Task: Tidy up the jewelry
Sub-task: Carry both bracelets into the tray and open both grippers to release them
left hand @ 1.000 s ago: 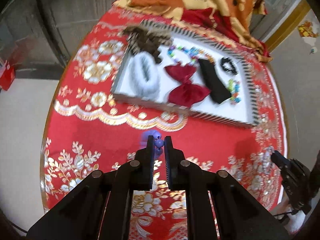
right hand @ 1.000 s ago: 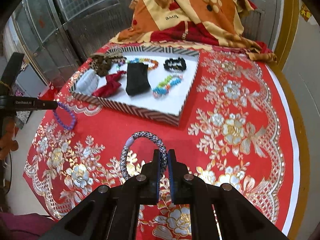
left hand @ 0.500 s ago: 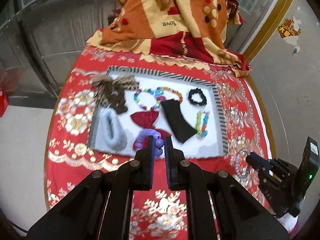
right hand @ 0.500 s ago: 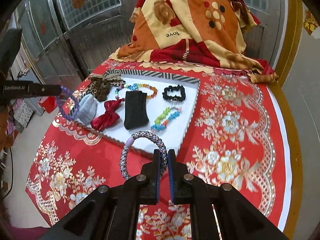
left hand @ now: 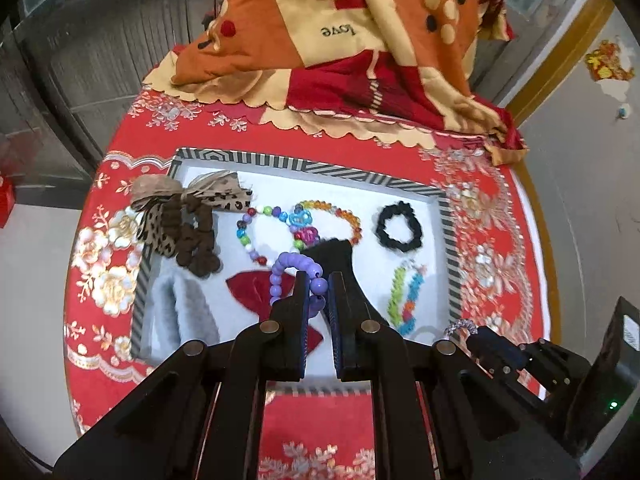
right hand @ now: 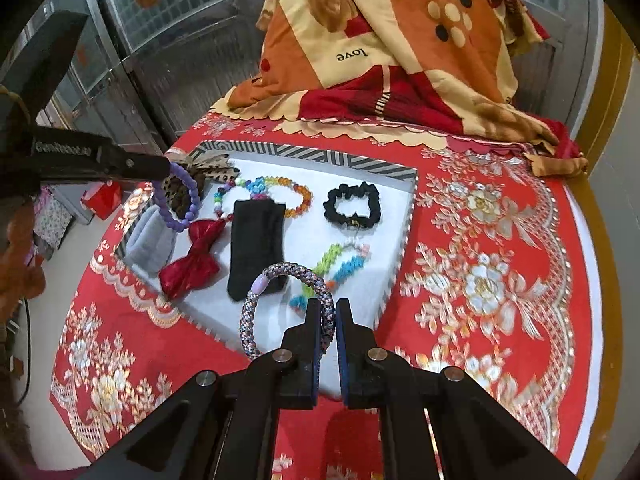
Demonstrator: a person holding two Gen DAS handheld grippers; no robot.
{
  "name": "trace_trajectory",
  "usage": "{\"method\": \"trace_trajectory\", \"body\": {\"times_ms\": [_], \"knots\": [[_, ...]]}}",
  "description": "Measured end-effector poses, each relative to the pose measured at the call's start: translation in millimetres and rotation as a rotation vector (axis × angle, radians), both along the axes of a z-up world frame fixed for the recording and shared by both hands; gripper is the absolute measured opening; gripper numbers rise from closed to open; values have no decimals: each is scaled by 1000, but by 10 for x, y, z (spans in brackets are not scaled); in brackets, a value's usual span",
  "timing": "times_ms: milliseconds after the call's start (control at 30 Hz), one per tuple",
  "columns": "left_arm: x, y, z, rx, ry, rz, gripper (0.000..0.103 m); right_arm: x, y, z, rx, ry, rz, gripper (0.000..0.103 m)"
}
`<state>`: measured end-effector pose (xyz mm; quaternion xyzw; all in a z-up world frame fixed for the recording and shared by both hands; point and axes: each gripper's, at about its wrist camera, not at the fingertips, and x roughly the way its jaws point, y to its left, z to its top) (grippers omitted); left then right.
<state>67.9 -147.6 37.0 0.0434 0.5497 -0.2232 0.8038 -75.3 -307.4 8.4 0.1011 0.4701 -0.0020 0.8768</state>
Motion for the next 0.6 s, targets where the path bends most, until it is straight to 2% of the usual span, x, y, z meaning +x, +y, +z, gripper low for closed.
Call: {"method": "trace_trajectory", "body": {"times_ms": [133,267,600], "knots": [[215,-68,-171,16,24,32,8,296,-80,-122,10,25,7,7],[425,36,-385,46,52,90,8,591,-113,-265,20,50,20,7],[597,309,-747,107,89,170,8,1104,-64,-594,-8,103,46,7]]}}
